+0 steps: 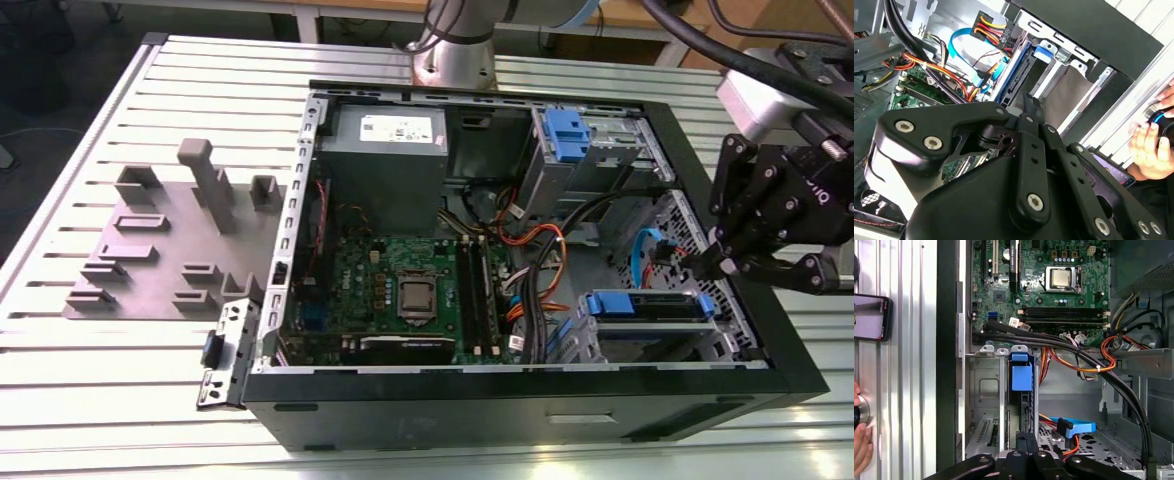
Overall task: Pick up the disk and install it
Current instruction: 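Insert the first disk wire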
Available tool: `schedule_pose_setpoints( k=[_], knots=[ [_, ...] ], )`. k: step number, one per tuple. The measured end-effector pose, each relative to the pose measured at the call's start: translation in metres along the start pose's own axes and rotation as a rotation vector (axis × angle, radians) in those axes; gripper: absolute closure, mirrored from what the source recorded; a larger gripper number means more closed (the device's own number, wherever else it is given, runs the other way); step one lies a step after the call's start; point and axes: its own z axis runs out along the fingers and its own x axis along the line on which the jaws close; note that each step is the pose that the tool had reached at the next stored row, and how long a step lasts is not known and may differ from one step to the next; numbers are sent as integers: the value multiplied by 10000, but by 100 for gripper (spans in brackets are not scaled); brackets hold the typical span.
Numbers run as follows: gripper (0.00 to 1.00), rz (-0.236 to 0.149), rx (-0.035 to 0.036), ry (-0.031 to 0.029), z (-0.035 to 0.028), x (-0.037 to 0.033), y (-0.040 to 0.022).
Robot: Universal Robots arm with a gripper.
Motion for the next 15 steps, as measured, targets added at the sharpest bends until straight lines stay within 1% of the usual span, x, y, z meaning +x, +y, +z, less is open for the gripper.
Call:
schedule_pose_setpoints(
  k=[8,12,15],
  knots=[
    [89,0,0,-1,1,0,-10],
    [89,-1,0,1,5,-5,-45],
    [89,1,0,0,9,-21,-45]
  ],
)
